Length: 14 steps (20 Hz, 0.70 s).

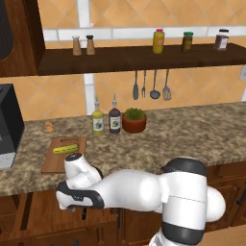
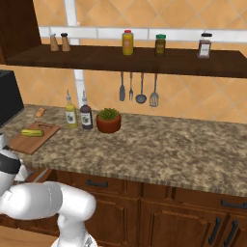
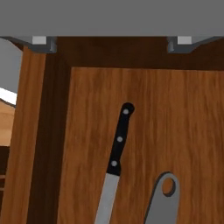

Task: Place the appropriate cutting tool for cutting the cucumber skin on the cutting board.

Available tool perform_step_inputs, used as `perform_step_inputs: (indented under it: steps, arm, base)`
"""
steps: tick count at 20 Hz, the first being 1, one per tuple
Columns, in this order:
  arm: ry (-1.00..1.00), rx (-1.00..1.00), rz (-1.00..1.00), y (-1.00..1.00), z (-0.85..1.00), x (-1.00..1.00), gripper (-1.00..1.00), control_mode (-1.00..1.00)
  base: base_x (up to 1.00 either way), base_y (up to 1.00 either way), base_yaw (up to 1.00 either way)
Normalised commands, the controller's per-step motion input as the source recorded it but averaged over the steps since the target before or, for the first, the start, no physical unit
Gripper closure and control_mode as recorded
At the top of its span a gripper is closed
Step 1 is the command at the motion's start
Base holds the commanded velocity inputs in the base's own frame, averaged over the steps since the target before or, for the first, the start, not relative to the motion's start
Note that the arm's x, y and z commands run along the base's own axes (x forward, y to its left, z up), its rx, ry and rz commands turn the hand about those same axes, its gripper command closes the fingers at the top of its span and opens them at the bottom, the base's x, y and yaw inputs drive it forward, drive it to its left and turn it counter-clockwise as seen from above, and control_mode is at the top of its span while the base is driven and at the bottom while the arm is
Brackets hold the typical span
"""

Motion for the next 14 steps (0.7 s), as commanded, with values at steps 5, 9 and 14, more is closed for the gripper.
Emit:
perform_step_inputs:
  steps: [5, 9, 14]
  arm:
    - [0.0, -0.02, 0.0, 0.13, -0.51, 0.0, -1.0, -1.0]
    - [0.0, -0.02, 0.0, 0.08, -0.46, -0.08, -1.0, -1.0]
    - [0.0, -0.02, 0.0, 0.08, -0.24, -0.11, -1.0, -1.0]
  base:
    - [0.0, 0.0, 0.0]
    - [0.0, 0.0, 0.0]
    - [0.0, 0.0, 0.0]
